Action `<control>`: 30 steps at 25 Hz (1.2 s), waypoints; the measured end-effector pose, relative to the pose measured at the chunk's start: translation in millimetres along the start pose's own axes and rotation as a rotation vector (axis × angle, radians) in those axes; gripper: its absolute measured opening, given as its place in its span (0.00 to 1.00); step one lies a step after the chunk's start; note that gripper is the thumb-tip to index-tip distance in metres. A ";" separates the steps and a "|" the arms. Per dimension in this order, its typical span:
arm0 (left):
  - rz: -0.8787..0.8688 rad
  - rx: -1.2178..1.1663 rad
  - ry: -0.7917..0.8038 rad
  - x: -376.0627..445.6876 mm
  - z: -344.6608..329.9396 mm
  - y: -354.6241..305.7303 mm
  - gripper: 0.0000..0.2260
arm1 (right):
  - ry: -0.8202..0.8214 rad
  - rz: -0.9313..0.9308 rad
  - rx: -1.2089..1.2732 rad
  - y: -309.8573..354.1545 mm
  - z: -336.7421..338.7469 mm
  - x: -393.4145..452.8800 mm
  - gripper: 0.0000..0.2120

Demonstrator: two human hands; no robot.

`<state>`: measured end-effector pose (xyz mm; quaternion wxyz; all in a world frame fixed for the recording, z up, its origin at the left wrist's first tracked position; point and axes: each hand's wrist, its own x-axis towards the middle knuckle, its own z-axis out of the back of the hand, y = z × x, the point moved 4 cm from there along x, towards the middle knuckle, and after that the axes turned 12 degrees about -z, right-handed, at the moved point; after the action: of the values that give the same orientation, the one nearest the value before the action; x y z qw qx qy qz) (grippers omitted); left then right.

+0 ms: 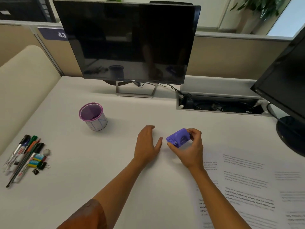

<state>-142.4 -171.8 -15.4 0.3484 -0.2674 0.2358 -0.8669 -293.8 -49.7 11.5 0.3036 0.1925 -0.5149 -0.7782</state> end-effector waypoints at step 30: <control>0.042 0.353 0.249 13.0 -35.5 6.0 0.35 | -0.431 -0.334 -0.122 -70.3 50.5 154.1 0.52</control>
<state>-169.8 -177.3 -41.6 0.3761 -0.0882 0.1270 -0.9136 -458.3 -98.4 -31.1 0.0654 0.0861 -0.4807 -0.8702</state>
